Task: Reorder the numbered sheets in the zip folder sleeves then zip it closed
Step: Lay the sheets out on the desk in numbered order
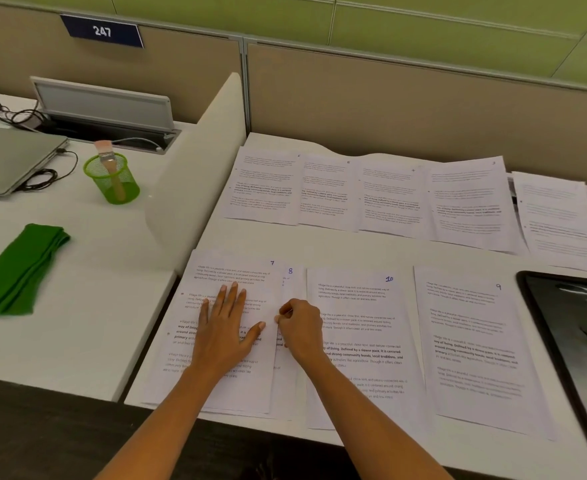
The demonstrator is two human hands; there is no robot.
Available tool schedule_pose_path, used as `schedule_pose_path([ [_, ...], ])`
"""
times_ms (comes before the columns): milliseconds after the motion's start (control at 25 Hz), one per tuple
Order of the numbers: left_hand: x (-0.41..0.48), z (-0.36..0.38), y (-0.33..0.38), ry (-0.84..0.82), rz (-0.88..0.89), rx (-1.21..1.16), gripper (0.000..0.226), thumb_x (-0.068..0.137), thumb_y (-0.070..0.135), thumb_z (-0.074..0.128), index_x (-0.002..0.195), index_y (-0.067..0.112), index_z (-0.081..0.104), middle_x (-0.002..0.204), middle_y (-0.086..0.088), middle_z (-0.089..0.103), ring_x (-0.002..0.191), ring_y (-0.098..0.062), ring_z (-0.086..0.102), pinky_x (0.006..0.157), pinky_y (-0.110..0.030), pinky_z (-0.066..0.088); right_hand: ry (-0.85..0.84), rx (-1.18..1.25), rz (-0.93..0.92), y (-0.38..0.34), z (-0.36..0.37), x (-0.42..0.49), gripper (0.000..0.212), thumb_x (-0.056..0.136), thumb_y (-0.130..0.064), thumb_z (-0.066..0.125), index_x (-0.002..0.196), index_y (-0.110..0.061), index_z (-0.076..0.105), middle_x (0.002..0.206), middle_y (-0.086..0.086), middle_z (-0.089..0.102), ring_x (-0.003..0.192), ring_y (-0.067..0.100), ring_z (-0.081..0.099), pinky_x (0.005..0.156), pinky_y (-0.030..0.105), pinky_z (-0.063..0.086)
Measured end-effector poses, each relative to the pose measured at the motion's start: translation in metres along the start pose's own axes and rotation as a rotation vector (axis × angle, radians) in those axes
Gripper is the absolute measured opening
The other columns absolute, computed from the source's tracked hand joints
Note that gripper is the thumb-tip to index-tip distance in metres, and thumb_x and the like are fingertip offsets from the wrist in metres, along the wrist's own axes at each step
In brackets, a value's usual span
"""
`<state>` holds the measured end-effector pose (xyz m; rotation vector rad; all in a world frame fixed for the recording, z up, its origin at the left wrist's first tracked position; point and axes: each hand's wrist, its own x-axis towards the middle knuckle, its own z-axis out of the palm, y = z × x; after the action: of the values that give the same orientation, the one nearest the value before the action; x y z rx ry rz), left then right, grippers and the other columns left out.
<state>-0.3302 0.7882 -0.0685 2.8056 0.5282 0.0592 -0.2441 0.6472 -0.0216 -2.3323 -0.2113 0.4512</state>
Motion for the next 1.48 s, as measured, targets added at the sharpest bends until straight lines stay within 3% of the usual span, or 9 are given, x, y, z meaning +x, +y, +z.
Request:
schedule_pose_path([
  [240,-0.002,-0.005,0.005,0.09,-0.03,-0.036,0.083,0.091,0.072,0.016,0.154,0.018,0.018,0.16,-0.001,0.014,0.148,-0.023,0.012,0.119,-0.051,0.012,0.003,0.143,0.052,-0.001,-0.002,0.0,0.009,0.089,-0.016,0.067,0.097,-0.014,0.066,0.085,0.002,0.068,0.072,0.016,0.069,0.066,0.034,0.061],
  [400,0.005,-0.014,0.029,0.169,-0.036,-0.095,0.077,0.094,0.065,0.019,0.153,0.016,0.021,0.159,-0.001,0.018,0.148,-0.02,0.011,0.119,-0.048,0.012,0.041,0.275,0.055,-0.003,-0.018,0.0,0.011,0.09,-0.013,0.065,0.101,-0.011,0.065,0.079,0.003,0.068,0.06,0.014,0.068,0.046,0.02,0.054],
  [560,0.014,-0.008,0.065,0.139,0.049,-0.076,0.074,0.095,0.065,0.016,0.15,0.017,0.032,0.157,-0.004,0.027,0.146,-0.024,0.021,0.117,-0.05,0.017,0.108,0.341,0.078,0.009,-0.044,0.001,0.01,0.09,-0.013,0.065,0.101,-0.012,0.064,0.08,0.003,0.068,0.063,0.015,0.068,0.045,0.02,0.053],
  [760,0.014,0.007,0.125,0.09,0.155,-0.094,0.069,0.096,0.061,0.02,0.148,0.019,0.037,0.157,-0.001,0.025,0.147,-0.017,0.016,0.12,-0.04,0.005,0.202,0.377,0.135,0.053,-0.088,0.0,0.011,0.09,-0.014,0.065,0.101,-0.012,0.065,0.083,0.003,0.068,0.067,0.018,0.068,0.046,0.022,0.054],
  [880,0.014,0.013,0.167,0.025,0.243,-0.128,0.072,0.096,0.063,0.016,0.145,0.018,0.041,0.155,-0.002,0.032,0.145,-0.02,0.024,0.119,-0.045,0.015,0.293,0.356,0.163,0.084,-0.126,0.0,0.011,0.091,-0.016,0.065,0.101,-0.013,0.066,0.084,-0.002,0.066,0.069,0.014,0.066,0.054,0.026,0.057],
  [1040,0.021,0.022,0.229,-0.041,0.333,-0.147,0.08,0.093,0.067,0.008,0.144,0.016,0.044,0.153,-0.003,0.036,0.143,-0.022,0.03,0.118,-0.046,0.021,0.447,0.192,0.199,0.141,-0.187,0.003,0.015,0.091,-0.016,0.064,0.106,-0.013,0.066,0.099,0.001,0.063,0.09,0.014,0.059,0.069,0.017,0.042],
  [1240,0.028,0.038,0.303,-0.114,0.44,-0.072,0.072,0.095,0.06,0.028,0.15,0.015,0.03,0.159,-0.002,0.022,0.148,-0.017,0.018,0.119,-0.037,0.005,0.602,-0.135,0.344,0.217,-0.258,0.0,0.031,0.088,-0.02,0.069,0.117,-0.012,0.063,0.125,0.013,0.054,0.116,0.028,0.041,0.09,0.036,0.042],
  [1360,0.031,0.049,0.33,-0.149,0.431,-0.039,0.069,0.098,0.055,0.033,0.153,0.017,0.018,0.161,0.001,0.013,0.149,-0.014,0.007,0.12,-0.035,-0.001,0.577,-0.167,0.326,0.237,-0.277,0.003,0.037,0.087,-0.025,0.07,0.121,-0.012,0.062,0.128,0.014,0.053,0.117,0.028,0.041,0.092,0.037,0.042],
  [1480,0.036,0.056,0.339,-0.152,0.353,-0.007,0.069,0.098,0.056,0.025,0.153,0.014,0.02,0.161,-0.002,0.017,0.149,-0.016,0.011,0.12,-0.038,-0.001,0.535,-0.222,0.349,0.24,-0.279,0.008,0.048,0.087,-0.033,0.069,0.127,-0.011,0.057,0.13,0.014,0.05,0.118,0.028,0.041,0.093,0.037,0.042],
])
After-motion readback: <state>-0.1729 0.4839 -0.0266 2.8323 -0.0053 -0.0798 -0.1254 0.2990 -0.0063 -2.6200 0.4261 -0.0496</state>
